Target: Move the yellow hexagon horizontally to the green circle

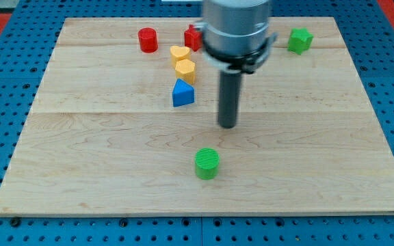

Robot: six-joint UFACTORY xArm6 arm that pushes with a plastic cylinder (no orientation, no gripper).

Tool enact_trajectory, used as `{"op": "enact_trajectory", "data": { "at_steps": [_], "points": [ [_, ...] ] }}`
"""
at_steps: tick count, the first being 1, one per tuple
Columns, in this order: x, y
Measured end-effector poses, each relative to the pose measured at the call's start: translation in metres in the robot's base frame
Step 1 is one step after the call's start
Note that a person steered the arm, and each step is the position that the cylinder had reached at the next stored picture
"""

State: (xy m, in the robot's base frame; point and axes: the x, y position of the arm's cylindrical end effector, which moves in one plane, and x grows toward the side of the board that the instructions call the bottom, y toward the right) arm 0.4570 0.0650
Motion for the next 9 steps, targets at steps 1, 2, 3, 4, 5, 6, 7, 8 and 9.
{"op": "enact_trajectory", "data": {
  "at_steps": [1, 2, 3, 4, 5, 6, 7, 8, 9],
  "points": [
    [-0.051, 0.045],
    [-0.059, 0.046],
    [-0.095, 0.037],
    [-0.112, 0.026],
    [-0.112, 0.026],
    [-0.112, -0.01],
    [-0.113, -0.061],
    [-0.113, -0.077],
    [-0.113, -0.077]
  ]
}}
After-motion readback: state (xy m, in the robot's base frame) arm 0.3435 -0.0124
